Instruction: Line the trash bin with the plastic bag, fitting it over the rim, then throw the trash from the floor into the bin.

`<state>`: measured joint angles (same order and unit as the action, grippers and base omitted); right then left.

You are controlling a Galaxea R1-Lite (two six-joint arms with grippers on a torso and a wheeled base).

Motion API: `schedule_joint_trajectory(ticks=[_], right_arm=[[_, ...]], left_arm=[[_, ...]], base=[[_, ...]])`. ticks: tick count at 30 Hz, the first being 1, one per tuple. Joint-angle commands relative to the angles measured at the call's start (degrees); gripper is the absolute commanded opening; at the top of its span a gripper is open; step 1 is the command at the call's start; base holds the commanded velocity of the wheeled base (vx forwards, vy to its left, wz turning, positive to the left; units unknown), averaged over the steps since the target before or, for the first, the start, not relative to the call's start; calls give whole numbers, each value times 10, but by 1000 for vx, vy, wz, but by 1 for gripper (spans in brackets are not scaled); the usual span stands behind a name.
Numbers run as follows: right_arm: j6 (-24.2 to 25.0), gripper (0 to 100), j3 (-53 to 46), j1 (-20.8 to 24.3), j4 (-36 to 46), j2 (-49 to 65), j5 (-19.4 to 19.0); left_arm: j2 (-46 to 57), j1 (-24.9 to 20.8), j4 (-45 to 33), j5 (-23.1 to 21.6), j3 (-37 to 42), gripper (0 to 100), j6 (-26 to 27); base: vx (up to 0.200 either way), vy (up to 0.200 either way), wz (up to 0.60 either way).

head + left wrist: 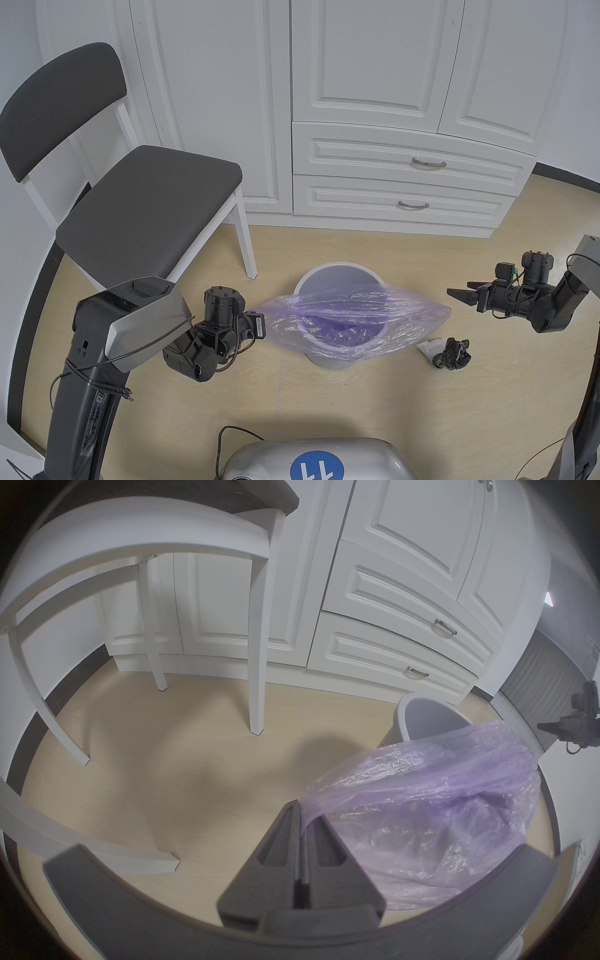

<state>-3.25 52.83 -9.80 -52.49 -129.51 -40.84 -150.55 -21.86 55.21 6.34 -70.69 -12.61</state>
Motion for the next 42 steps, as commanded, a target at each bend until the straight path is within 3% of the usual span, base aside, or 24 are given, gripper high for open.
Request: schedule_joint_trajectory(ticks=[1,2,3,4,7,9,10,11,15,16,18,31,42], right_arm=[[0,100,-38,92,-7,76,128],[-4,100,-41,124,-7,77,190],[-7,100,-42,138,-7,77,215],[-20,100,-50,170,-11,75,270],[-81,100,-77,228,-43,59,351],[-110,100,-92,246,-68,48,371],[-154,100,-111,269,-129,22,388],[-163,100,-115,275,-147,14,391],[-257,100,-135,309,-348,-86,413],[-260,100,-135,310,-353,-89,414],[-309,100,-138,313,-375,-123,415],[-313,100,-129,333,-375,-144,419],[-306,100,-18,327,-375,-198,487]], left_arm=[[25,-9,6,1,20,0,-1],[25,-11,7,1,20,0,-1],[25,-11,8,1,20,0,-1],[25,-12,9,1,20,0,0],[23,-12,9,1,18,0,0],[22,-12,9,1,17,0,0],[22,-11,9,1,14,0,0],[22,-11,9,1,14,0,0],[22,-10,9,1,13,0,0],[22,-11,9,1,13,100,0],[23,-11,10,1,17,100,1],[21,-11,26,0,21,100,0],[21,-12,27,1,21,100,1]], base=[[0,0,0],[0,0,0],[0,0,0],[0,0,0],[0,0,0],[0,0,0],[0,0,0],[0,0,0],[0,0,0],[0,0,0],[0,0,0],[0,0,0],[0,0,0]])
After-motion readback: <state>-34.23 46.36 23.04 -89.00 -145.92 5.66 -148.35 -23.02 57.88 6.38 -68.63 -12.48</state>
